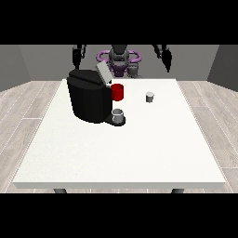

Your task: Insert the coffee pod into the coffee machine and close the lid

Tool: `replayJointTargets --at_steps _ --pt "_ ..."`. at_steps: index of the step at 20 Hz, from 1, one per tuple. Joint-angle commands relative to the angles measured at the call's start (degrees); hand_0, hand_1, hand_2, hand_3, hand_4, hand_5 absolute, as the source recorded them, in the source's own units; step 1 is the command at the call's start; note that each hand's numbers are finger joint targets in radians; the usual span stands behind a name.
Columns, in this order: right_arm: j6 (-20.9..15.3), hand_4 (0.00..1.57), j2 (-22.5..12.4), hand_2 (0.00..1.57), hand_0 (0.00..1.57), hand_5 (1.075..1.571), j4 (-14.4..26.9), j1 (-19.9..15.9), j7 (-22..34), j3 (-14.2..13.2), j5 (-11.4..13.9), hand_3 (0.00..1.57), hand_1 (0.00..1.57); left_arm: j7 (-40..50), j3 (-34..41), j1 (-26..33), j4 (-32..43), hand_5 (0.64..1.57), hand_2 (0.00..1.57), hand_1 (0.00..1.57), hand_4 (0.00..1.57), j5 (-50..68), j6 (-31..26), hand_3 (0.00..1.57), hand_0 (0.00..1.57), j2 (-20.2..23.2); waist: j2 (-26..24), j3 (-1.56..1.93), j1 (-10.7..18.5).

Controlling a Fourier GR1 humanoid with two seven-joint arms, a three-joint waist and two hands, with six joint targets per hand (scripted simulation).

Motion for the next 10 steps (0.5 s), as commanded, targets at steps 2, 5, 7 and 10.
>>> replayJointTargets --at_steps 2,5,7,10 --pt "0.98 0.33 0.04 0.0 0.0 1.571 1.99 -0.91 0.18 -0.82 -0.55 0.0 0.0 -3.15 -3.33 2.55 0.57 1.571 0.0 0.0 0.73 -1.72 -0.25 0.0 0.0 -3.17 -0.85 0.7 -1.55" --pt "-1.53 0.33 2.79 0.0 0.0 1.571 3.4 -1.36 -0.19 0.31 0.47 0.0 0.0 -1.47 -4.84 -0.36 -0.26 1.571 0.0 0.0 0.73 0.85 -3.81 0.0 0.0 -3.31 -0.07 0.7 -2.23" --pt "-0.43 0.33 2.68 0.0 0.0 1.571 4.86 -2.48 -5.94 -5.62 -5.37 0.0 0.0 -3.56 -7.41 0.26 -1.92 1.571 0.0 0.0 0.73 1.84 -5.56 0.0 0.0 -5.04 0.06 0.74 -2.72" --pt "0.45 0.32 4.89 0.0 0.0 1.571 6.54 0.43 -10.57 -2.84 -4.27 0.0 0.0 -5.49 -6.35 0.19 0.28 1.571 0.0 0.0 0.7 1.13 -5.79 0.0 0.0 -4.46 0.24 0.7 -3.66"
